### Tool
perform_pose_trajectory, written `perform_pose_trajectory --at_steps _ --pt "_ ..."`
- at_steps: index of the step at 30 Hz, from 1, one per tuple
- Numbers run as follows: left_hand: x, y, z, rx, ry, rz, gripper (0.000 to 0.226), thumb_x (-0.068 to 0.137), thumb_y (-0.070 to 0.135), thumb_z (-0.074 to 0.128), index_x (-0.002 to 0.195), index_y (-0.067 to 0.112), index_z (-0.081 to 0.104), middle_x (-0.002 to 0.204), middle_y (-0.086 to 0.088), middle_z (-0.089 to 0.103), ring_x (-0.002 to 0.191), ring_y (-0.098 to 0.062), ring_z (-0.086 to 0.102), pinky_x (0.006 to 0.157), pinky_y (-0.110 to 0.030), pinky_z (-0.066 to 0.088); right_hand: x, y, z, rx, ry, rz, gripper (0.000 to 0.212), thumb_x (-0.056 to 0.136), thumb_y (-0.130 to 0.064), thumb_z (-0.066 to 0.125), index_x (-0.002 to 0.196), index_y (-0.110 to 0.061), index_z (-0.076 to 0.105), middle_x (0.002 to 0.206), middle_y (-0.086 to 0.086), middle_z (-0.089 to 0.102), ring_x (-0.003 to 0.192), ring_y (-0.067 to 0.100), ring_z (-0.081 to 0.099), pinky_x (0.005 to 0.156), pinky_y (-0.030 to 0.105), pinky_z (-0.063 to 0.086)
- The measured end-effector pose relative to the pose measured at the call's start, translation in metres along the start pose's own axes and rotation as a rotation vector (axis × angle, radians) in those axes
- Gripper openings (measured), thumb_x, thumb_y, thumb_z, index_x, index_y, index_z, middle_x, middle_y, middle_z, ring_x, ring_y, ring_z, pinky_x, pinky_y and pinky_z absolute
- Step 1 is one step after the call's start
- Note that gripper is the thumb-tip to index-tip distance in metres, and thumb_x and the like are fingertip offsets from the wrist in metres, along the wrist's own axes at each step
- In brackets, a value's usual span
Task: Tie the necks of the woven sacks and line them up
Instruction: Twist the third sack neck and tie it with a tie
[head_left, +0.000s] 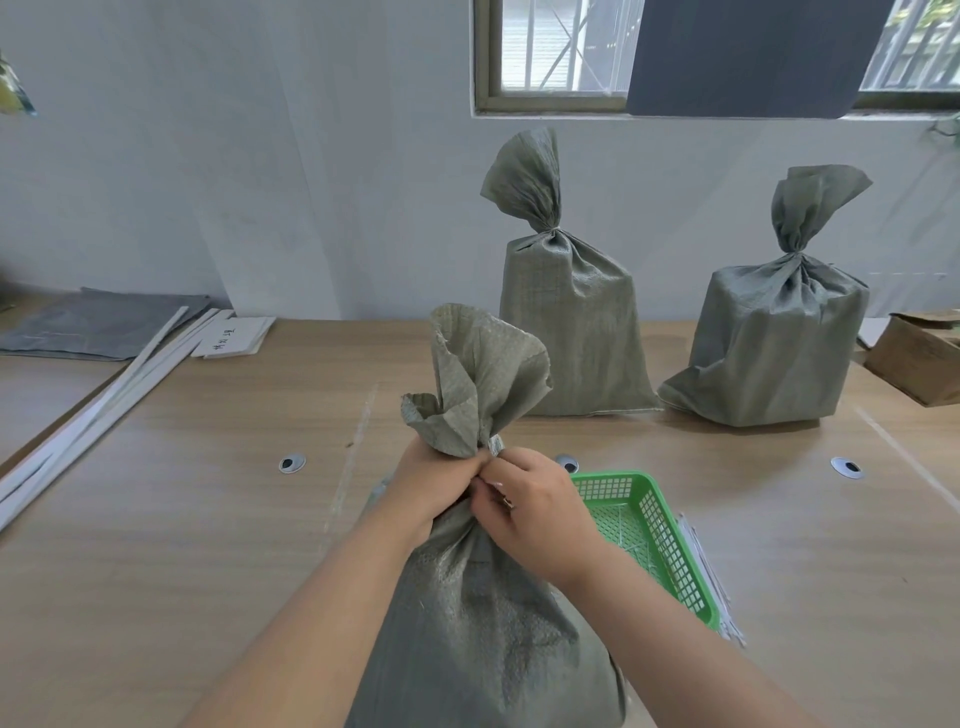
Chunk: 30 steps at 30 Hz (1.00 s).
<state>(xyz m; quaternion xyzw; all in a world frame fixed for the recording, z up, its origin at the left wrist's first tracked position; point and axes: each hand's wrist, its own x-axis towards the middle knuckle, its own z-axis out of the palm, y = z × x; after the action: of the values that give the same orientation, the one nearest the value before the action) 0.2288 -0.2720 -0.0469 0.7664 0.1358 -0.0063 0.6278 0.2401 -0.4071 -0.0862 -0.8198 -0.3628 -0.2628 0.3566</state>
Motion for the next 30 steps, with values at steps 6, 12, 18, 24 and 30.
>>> perform_pose_trajectory --at_steps 6,12,18,24,30 --pt "-0.005 -0.001 -0.007 -0.264 -0.12 -0.038 0.018 0.084 0.008 0.076 0.101 0.006 0.074 0.091 -0.009 0.077 0.078 -0.013 0.073 0.057 -0.02 0.053 -0.005 0.002 -0.004 0.307 -0.038 0.214 0.016 0.09 -0.01 0.062 0.077 -0.012 0.072 0.069 -0.006 0.062 0.064 0.001 0.051 0.062 0.014 0.038" --pt "-0.005 -0.004 -0.012 -0.376 -0.222 -0.052 0.009 0.085 0.015 0.075 0.092 0.01 0.076 0.083 -0.002 0.073 0.069 -0.008 0.068 0.06 -0.023 0.054 -0.008 0.005 -0.013 0.474 -0.147 0.439 0.032 0.096 -0.016 0.059 0.064 -0.018 0.062 0.052 -0.012 0.049 0.052 0.001 0.04 0.054 0.021 0.033" --pt "-0.006 -0.004 -0.021 -0.27 -0.413 -0.008 0.024 0.07 0.024 0.09 0.065 0.025 0.066 0.067 0.01 0.062 0.061 -0.003 0.055 0.053 -0.015 0.043 -0.007 0.005 -0.017 0.729 -0.248 0.647 0.031 0.097 -0.023 0.062 0.072 -0.008 0.072 0.062 -0.005 0.059 0.061 0.01 0.047 0.063 0.028 0.037" --pt "-0.003 0.002 -0.03 -0.047 -0.537 0.058 0.022 0.077 0.014 0.08 0.066 0.023 0.064 0.077 0.0 0.064 0.076 -0.011 0.056 0.066 -0.022 0.04 0.001 0.004 -0.022 0.968 -0.239 0.79 0.024 0.098 -0.013 0.061 0.079 -0.005 0.073 0.069 0.007 0.065 0.06 0.012 0.053 0.06 0.022 0.044" --pt "-0.001 0.001 -0.029 -0.08 -0.519 0.104 0.024 0.077 0.02 0.079 0.061 0.03 0.064 0.079 0.0 0.059 0.062 -0.001 0.05 0.054 -0.015 0.037 -0.002 0.007 -0.03 1.155 -0.214 0.86 0.019 0.093 0.002 0.061 0.079 -0.001 0.073 0.075 0.012 0.066 0.063 0.014 0.054 0.063 0.024 0.046"
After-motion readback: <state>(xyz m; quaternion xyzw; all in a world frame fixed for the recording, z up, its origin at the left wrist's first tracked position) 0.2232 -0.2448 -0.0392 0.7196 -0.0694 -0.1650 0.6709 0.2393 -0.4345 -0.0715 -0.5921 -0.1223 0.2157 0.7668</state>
